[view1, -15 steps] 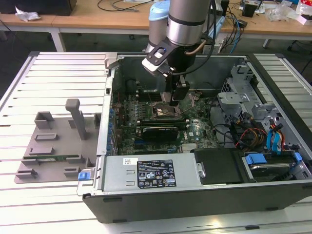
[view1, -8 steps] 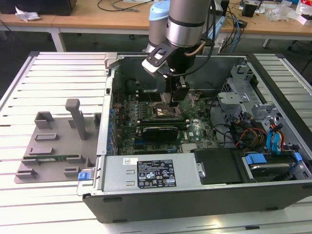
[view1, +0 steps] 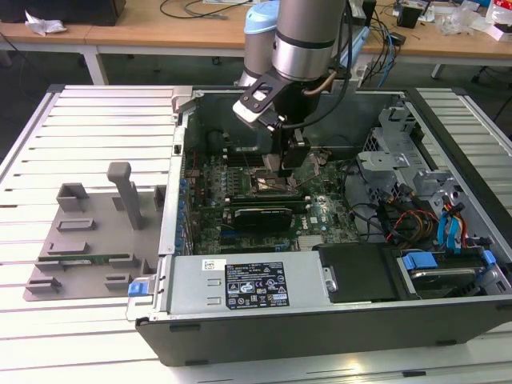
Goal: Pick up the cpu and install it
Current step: 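Place the cpu into insertion slot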
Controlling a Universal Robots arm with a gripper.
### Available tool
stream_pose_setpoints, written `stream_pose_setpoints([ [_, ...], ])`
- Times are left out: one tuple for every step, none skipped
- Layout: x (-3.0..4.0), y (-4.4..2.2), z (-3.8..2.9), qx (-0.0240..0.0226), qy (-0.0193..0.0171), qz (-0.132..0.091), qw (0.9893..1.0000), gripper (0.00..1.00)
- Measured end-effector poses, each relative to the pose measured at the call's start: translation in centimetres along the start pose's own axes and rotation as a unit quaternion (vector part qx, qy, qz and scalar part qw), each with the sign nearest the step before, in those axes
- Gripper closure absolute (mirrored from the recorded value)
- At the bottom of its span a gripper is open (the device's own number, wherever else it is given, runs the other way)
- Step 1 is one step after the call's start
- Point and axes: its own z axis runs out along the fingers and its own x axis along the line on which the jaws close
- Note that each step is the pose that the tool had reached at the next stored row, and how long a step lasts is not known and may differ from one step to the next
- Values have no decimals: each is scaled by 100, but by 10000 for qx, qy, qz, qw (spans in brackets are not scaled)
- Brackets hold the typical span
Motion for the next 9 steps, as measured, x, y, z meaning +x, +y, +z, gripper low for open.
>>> stream_pose_setpoints([
  [0, 0, 3, 0, 0, 0, 10000, 45],
  [0, 0, 8, 0, -1, 0, 10000, 45],
  [0, 0, 11, 0, -1, 0, 10000, 45],
  [4, 3, 73, 0, 0, 1, 10000, 45],
  [21, 6, 106, 3, 4, 112, 9999, 45],
  [35, 9, 123, 4, 6, 155, 9999, 45],
  [48, 12, 134, 4, 6, 156, 9999, 45],
  [86, 20, 156, 4, 6, 159, 9999, 45],
  [104, 23, 178, 4, 7, 165, 9999, 45],
])
